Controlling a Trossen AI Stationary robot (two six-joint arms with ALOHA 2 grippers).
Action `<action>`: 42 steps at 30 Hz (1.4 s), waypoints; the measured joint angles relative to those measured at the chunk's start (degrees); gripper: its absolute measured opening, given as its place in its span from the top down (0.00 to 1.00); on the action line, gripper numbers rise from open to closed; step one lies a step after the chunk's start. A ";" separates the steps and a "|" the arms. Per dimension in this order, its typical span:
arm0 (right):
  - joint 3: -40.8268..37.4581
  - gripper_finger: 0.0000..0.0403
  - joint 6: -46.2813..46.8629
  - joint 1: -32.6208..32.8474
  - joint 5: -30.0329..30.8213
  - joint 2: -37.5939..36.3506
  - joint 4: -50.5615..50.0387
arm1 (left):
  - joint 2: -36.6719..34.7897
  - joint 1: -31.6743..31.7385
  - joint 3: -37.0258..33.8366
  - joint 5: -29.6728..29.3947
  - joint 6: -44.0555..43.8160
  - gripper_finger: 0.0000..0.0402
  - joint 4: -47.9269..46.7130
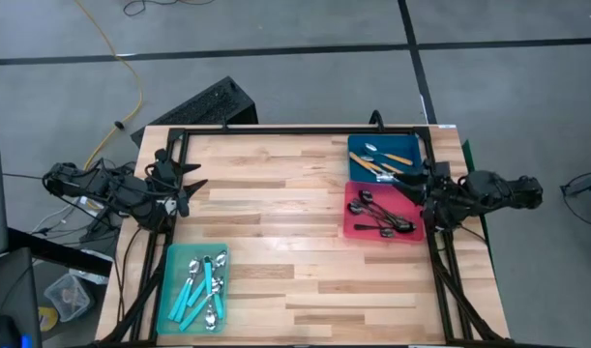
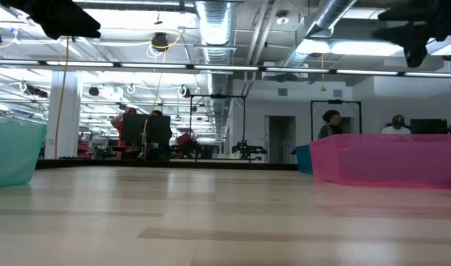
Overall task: Sort silverware by color (type)
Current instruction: Return to Home Position
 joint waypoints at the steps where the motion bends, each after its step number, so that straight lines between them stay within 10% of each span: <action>1: -0.20 0.54 -0.01 0.00 0.01 -0.62 0.31 | 0.01 0.00 0.00 0.00 0.00 0.47 0.02; 16: -3.58 0.54 0.38 -0.05 0.23 -0.94 2.59 | 0.02 0.00 0.01 -0.27 1.77 0.47 0.87; 31: -3.59 0.54 0.90 0.00 0.23 -0.97 2.56 | 0.02 0.00 0.03 36.67 -21.13 0.47 -0.02; 42: -3.59 0.54 0.90 0.00 -1.17 -0.97 2.56 | 0.02 0.02 0.03 34.15 -13.31 0.47 0.02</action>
